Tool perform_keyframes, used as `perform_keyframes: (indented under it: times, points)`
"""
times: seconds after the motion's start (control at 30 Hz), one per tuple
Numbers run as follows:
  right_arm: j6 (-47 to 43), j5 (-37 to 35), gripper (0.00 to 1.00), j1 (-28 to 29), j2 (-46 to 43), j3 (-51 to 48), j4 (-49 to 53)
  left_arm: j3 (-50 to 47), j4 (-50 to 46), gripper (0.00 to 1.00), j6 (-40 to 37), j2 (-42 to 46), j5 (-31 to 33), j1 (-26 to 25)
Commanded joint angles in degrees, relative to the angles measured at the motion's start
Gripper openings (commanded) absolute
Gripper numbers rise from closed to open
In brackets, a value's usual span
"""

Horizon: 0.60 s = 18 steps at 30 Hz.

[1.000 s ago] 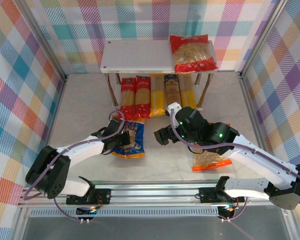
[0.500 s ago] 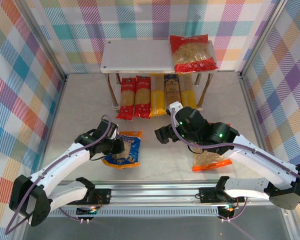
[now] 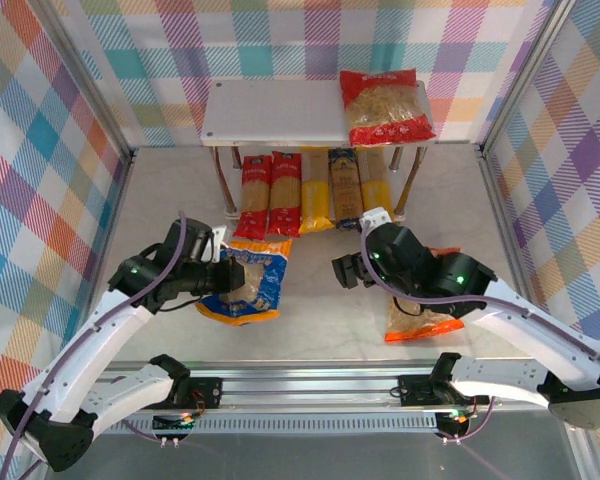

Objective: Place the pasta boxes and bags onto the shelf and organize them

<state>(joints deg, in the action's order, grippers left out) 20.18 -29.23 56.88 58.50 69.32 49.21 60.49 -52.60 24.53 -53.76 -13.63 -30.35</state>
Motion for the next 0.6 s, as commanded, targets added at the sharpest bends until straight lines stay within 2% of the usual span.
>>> perform_keyframes:
  times: [0.0,0.2,0.57]
  points:
    - [1.57,-3.18,0.99,-0.66,-1.22,-0.65,2.24,7.72,0.66,0.00,-1.57,2.47,-4.57,-0.44]
    - [2.23,-2.36,0.99,-1.14,3.15,-0.52,3.55,18.94,1.35,0.00,-5.60,-0.41,-4.52,-0.42]
    - [1.92,1.16,0.99,-1.51,6.48,-0.02,1.28,43.26,6.15,0.00,-16.77,-15.11,-0.17,-0.24]
